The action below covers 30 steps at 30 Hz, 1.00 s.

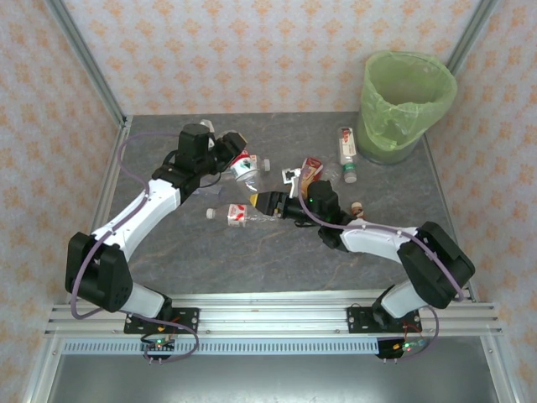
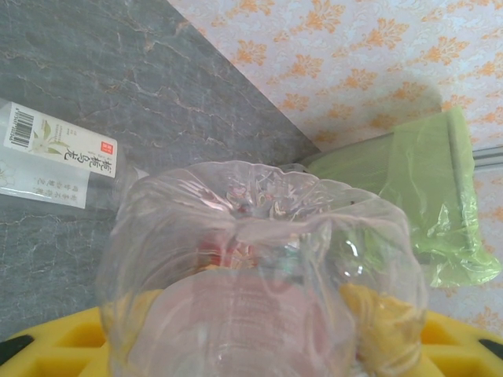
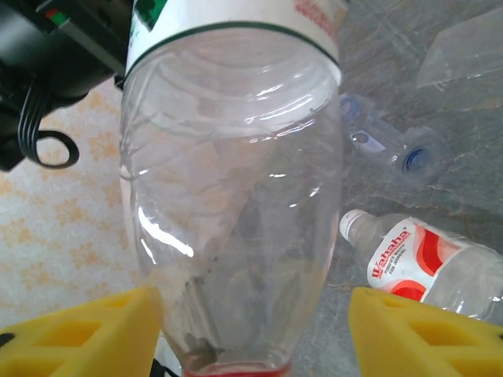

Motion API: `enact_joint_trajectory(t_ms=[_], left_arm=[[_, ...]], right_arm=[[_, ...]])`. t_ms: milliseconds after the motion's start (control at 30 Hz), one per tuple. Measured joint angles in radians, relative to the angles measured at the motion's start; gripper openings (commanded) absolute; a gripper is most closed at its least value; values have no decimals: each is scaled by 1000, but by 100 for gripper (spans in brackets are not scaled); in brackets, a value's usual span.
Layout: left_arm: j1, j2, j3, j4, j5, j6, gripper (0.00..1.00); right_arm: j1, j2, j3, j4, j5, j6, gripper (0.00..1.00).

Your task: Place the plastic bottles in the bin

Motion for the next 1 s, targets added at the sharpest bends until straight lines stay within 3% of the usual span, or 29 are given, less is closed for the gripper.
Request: enact_joint_trajectory(t_ms=[100,300,467,500,1000], left_arm=[[0,2,0,-1,0,0,54],[0,2,0,1,1,4,58],[0,2,1,-1,4,6,98],[0,2,2,-4,6,11,100],[-1,-145,-13,-66,-41,135,100]], right_arm=[[2,2,2,3,-14,-13,30],[2,1,2,-6,-10,-41,12],[4,-12,1,-21,20,-53,3],[4,-14,1,-24,31,-55,3],[-10,-97,-60,-179,243,-122,0]])
